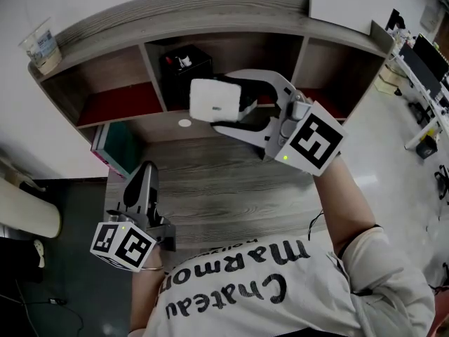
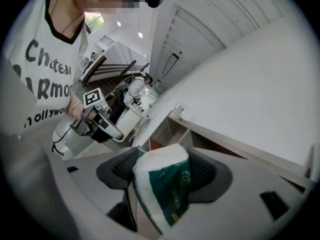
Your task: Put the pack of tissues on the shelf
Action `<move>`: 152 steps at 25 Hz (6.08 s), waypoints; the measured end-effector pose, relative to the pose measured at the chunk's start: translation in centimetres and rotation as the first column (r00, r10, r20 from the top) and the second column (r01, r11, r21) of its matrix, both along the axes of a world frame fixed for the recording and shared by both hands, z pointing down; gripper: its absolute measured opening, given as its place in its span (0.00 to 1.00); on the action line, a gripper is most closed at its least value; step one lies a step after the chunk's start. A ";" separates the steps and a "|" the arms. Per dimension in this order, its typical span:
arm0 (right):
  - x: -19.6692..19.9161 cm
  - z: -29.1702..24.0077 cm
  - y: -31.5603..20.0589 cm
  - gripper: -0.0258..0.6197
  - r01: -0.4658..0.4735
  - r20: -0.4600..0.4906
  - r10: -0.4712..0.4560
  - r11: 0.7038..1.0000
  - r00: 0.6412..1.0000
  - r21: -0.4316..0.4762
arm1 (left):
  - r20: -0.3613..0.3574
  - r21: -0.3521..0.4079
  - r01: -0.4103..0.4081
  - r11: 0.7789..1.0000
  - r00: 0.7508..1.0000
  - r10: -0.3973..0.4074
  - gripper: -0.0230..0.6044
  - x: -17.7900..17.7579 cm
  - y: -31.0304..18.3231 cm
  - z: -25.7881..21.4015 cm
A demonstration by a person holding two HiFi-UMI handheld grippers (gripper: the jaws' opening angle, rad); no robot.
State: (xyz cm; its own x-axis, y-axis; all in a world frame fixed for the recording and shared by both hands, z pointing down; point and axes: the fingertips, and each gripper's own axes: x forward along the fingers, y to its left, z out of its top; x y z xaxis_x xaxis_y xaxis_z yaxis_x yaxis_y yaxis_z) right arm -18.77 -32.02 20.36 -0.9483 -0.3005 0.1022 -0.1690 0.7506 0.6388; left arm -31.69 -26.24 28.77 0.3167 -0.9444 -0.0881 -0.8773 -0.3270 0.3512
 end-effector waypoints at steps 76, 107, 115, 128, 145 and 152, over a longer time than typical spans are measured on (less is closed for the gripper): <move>3.8 6.1 -4.1 0.26 -0.134 0.003 0.135 0.987 0.991 -0.087 | -0.017 -0.033 0.005 0.999 1.000 -0.006 0.07 -0.1 -2.0 1.2; 4.3 5.7 -6.1 0.26 -0.191 0.050 0.196 0.977 0.979 -0.092 | -0.021 -0.032 0.020 0.999 1.000 -0.021 0.07 -0.8 -2.0 1.2; 4.5 5.7 -6.6 0.26 -0.217 0.050 0.222 0.972 0.974 -0.085 | -0.023 -0.030 0.026 0.999 0.999 -0.026 0.07 -1.1 -1.8 1.4; 5.1 5.5 -7.4 0.26 -0.244 0.082 0.251 0.966 0.964 -0.088 | -0.031 -0.034 0.030 0.999 0.999 -0.031 0.07 -1.2 -1.9 1.5; 5.6 5.5 -8.6 0.27 -0.269 0.088 0.277 0.959 0.957 -0.092 | -0.032 -0.037 0.032 0.999 0.999 -0.033 0.07 -1.5 -2.3 1.8; 5.8 5.4 -8.8 0.27 -0.264 0.092 0.272 0.960 0.958 -0.091 | -0.036 -0.044 0.031 0.999 0.999 -0.033 0.07 -1.4 -2.5 2.0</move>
